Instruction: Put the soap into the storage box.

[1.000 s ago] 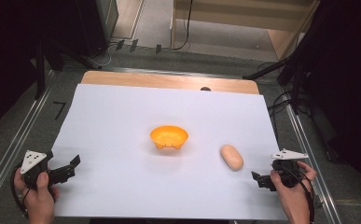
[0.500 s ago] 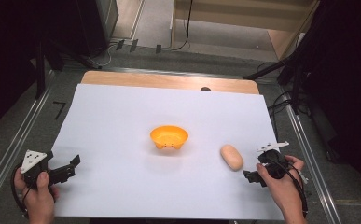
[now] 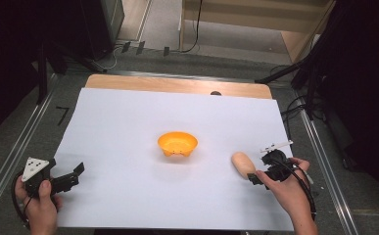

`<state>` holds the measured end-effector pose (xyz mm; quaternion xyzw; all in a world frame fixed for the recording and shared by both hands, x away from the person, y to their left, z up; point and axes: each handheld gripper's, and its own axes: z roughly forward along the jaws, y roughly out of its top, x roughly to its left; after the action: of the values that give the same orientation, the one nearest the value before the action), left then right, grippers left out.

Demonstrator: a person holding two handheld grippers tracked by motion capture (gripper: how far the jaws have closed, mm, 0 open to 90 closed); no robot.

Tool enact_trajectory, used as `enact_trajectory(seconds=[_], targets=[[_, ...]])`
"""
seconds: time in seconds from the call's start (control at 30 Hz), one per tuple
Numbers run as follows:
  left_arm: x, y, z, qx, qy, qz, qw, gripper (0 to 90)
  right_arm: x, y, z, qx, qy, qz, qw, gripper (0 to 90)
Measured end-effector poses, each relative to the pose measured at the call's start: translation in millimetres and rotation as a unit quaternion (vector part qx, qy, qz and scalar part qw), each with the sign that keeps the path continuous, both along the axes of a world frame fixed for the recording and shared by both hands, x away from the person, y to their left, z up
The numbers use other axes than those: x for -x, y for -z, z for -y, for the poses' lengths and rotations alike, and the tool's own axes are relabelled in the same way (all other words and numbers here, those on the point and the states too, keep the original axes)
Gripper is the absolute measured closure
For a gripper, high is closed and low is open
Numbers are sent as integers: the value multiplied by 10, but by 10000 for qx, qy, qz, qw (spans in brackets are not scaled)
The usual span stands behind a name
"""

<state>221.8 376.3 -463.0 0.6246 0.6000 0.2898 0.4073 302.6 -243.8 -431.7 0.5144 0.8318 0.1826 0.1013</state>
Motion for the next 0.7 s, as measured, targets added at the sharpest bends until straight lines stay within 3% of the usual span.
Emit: enact_trajectory(seconds=[0.23, 0.7], targets=[[-1, 0, 0, -1, 2, -6, 10000, 1, -82, -22, -119, 74, 185, 103, 9997, 132], [-3, 0, -2, 9, -6, -18, 10000, 1, -255, 0, -325, -17, 11, -46, 10000, 205]])
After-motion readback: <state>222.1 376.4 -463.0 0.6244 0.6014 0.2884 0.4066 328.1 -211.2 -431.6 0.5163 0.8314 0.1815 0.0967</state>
